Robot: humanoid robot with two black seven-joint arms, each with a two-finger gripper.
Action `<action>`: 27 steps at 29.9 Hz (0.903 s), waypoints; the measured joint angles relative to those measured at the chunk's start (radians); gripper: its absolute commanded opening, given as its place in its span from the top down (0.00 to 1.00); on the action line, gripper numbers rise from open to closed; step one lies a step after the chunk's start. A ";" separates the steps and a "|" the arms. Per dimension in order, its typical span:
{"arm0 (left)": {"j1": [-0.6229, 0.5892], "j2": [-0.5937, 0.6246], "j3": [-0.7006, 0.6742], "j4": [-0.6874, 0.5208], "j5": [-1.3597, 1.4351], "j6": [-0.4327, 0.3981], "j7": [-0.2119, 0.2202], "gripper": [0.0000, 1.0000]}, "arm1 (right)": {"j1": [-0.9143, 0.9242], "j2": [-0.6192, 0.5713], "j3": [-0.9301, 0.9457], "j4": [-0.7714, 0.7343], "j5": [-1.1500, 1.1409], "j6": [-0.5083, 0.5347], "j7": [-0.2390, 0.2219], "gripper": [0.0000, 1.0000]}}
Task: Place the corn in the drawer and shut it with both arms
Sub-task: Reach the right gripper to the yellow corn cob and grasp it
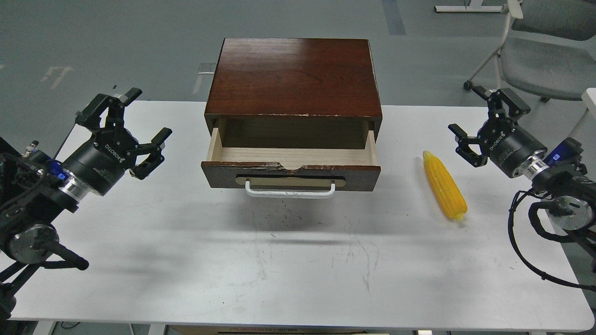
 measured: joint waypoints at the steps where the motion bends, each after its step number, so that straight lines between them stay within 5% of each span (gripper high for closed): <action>1: 0.002 -0.001 0.000 0.000 0.000 -0.001 0.000 0.01 | 0.000 0.001 0.000 -0.001 0.000 0.000 0.000 0.01; 14: -0.001 0.005 -0.009 0.004 -0.001 -0.030 -0.023 0.01 | 0.053 -0.060 -0.025 0.026 -0.099 0.000 0.000 0.00; 27: -0.055 0.002 -0.001 -0.004 0.085 -0.087 -0.041 0.01 | 0.294 -0.194 -0.231 0.058 -1.063 0.000 0.000 0.00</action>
